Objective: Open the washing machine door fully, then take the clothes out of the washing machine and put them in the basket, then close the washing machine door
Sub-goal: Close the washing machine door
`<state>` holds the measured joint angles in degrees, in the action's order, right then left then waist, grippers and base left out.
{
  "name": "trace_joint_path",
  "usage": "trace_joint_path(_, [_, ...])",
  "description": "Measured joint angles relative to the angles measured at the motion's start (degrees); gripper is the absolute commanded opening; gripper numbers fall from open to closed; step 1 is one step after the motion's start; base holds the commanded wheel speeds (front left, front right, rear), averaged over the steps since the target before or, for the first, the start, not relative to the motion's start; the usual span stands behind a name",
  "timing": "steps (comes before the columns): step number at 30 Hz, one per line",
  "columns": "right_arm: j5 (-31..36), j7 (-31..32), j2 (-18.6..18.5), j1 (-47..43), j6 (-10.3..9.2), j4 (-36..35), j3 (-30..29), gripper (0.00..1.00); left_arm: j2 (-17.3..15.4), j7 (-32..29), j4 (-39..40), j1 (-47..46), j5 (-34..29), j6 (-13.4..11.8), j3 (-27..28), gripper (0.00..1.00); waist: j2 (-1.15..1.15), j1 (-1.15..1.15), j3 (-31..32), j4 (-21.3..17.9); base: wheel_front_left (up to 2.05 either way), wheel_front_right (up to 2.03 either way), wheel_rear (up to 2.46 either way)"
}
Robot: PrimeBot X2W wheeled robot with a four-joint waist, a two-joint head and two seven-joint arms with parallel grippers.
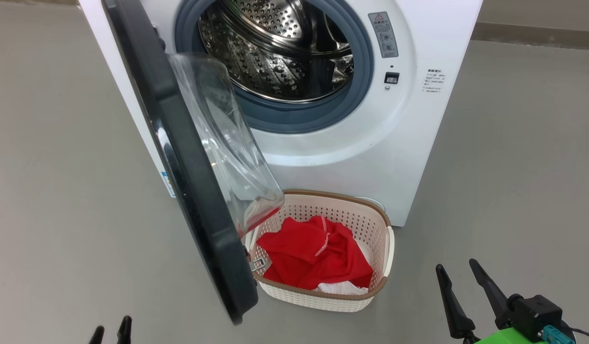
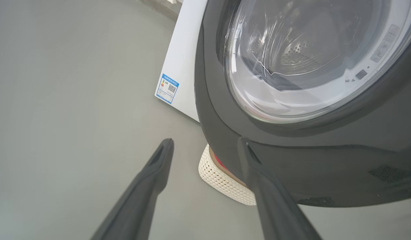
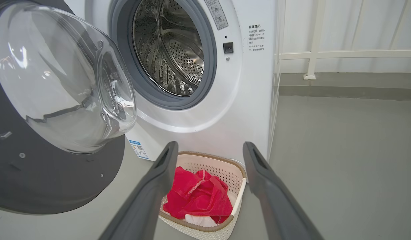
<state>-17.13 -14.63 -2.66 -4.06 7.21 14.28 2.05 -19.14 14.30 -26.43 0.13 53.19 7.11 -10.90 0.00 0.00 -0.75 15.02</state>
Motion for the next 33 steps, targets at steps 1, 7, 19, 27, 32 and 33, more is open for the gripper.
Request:
trace_joint_path(1, [0.0,0.0,0.01,0.0,0.0,0.09,0.0,1.0,1.11,0.0,0.2,0.04,-2.97,0.0,1.62,1.0,0.0,0.0,0.09,-0.02,0.0,0.0,0.0])
trace_joint_path(7, [-0.11,0.0,0.03,-0.01,0.0,0.23,0.0,1.0,5.89,0.0,3.71,1.52,-17.37,0.04,8.38,1.0,0.0,0.0,0.52,-0.15,0.0,0.0,0.0])
trace_joint_path(19, [-0.43,0.0,0.12,-0.07,0.0,0.32,0.03,1.0,14.13,0.0,14.08,5.92,-39.06,0.04,19.05,1.0,0.0,0.0,1.31,-0.18,0.0,0.0,0.0])
trace_joint_path(27, [-0.43,0.0,0.24,-0.13,0.0,0.4,-0.09,1.0,15.86,0.0,15.51,7.03,-41.12,0.05,19.91,1.0,0.0,0.0,1.36,-0.2,0.0,0.0,0.0])
trace_joint_path(32, [-0.43,0.0,0.25,-0.13,0.0,0.47,-0.26,1.0,16.12,0.0,15.51,7.03,-41.12,0.05,20.16,1.0,0.0,0.0,1.42,-0.37,0.0,0.0,0.0])
trace_joint_path(33, [-0.43,0.0,0.25,-0.13,0.0,0.48,-0.3,1.0,16.12,0.0,15.5,7.03,-41.12,0.05,20.17,1.0,0.0,0.0,1.42,-0.4,0.0,0.0,0.0])
